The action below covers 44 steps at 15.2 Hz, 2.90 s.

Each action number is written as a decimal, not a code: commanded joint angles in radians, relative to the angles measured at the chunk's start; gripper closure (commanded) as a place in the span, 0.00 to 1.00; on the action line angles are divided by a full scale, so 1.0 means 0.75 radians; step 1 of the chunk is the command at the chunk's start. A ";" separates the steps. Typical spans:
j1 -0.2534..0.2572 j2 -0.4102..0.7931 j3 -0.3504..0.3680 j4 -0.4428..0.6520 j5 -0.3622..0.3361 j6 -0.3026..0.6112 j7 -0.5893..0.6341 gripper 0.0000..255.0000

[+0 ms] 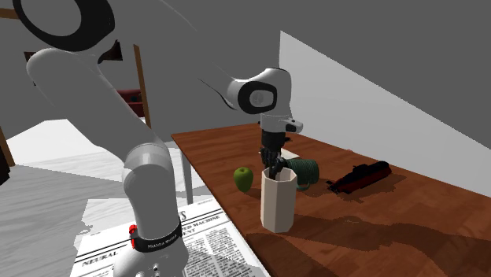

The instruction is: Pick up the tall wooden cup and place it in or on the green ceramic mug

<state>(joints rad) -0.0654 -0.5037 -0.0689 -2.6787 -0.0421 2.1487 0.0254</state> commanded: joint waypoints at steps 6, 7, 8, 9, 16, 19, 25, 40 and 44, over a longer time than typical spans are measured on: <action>0.000 0.000 0.000 0.000 0.000 0.000 0.000 1.00; 0.000 0.000 0.000 0.000 0.000 0.000 0.000 1.00; 0.000 -0.010 0.001 0.011 0.000 -0.021 0.000 1.00; 0.000 -0.020 0.001 0.023 0.001 -0.043 0.000 1.00; 0.001 -0.075 0.006 0.113 0.003 -0.188 0.000 1.00; 0.001 -0.092 0.008 0.156 0.004 -0.248 0.000 1.00; 0.002 -0.116 0.012 0.247 0.007 -0.363 0.000 1.00; 0.004 -0.123 0.019 0.512 0.013 -0.634 -0.002 1.00; 0.005 -0.116 0.020 0.574 0.014 -0.689 -0.003 1.00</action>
<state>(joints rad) -0.0614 -0.5902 -0.0538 -2.2566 -0.0315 1.6397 0.0240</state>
